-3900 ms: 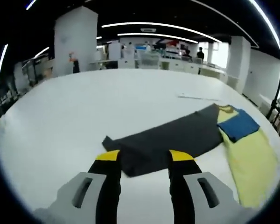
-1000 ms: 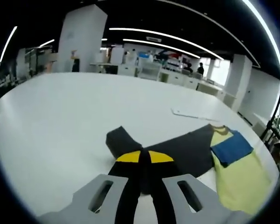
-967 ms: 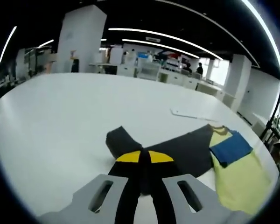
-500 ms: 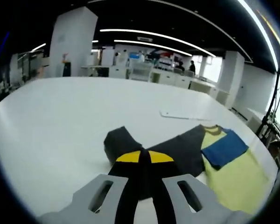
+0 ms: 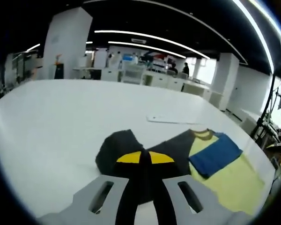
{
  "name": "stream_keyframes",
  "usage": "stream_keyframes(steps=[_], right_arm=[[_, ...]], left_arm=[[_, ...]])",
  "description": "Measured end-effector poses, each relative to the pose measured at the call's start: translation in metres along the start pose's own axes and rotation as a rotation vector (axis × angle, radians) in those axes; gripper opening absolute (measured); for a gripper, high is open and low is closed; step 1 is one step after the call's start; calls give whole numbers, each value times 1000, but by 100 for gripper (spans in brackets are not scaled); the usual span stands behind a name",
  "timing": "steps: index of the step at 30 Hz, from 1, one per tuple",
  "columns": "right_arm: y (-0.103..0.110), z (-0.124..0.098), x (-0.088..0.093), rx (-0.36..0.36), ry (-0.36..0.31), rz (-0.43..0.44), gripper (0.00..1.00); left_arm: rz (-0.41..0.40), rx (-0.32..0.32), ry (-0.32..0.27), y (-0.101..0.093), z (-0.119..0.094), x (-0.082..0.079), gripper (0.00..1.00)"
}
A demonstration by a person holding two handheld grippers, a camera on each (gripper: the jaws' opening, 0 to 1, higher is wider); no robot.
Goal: Fold the garment on the visible template until the final outline fits inside the template.
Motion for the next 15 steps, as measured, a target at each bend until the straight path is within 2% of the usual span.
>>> stream_keyframes(steps=[10,15], right_arm=[[4,-1,1,-1,-7,11,94],[8,-2,3,-6,1,14,93]], left_arm=[[-12,63,-6,-30,15,-3,1],[-62,81,-24,-43,23,-6,1]])
Point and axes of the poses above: the point that each gripper's makers call its tool centre point, and the gripper's own axes: z roughly forward along the fingers, y roughly to its left, x roughly out of its underside, the point moved 2 cm from there along -z, roughly backward along the fingers, and after that the axes turned 14 degrees about -y, right-handed, at the moved point
